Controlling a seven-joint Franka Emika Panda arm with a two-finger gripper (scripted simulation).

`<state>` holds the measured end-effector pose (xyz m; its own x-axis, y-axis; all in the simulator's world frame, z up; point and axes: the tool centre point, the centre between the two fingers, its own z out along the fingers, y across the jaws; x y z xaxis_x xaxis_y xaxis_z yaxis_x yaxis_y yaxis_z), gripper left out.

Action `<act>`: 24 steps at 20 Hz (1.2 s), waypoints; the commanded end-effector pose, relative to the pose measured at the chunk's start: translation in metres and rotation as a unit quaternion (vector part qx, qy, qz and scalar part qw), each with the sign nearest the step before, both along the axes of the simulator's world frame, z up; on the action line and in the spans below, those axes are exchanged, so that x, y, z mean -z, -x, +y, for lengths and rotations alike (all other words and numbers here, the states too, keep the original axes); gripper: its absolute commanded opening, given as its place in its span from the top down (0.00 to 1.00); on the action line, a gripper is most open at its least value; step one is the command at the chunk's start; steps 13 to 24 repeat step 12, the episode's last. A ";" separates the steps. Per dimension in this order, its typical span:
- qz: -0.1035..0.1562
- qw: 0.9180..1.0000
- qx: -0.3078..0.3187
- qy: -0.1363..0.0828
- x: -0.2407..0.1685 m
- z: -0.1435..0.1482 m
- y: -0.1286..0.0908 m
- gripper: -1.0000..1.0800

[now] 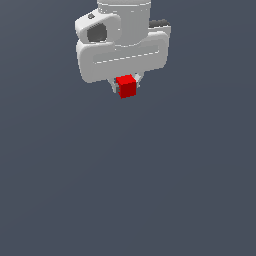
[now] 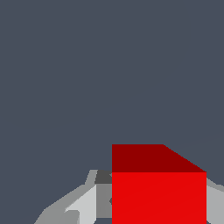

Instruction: Pick up the red cube and move it to a goal position.

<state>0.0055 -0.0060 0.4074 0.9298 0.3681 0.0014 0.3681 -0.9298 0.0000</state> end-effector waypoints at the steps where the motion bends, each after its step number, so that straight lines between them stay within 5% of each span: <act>1: 0.001 1.000 0.000 0.000 -0.017 -0.003 0.003 1.00; 24: 0.001 1.000 0.000 0.000 -0.046 -0.010 0.007 1.00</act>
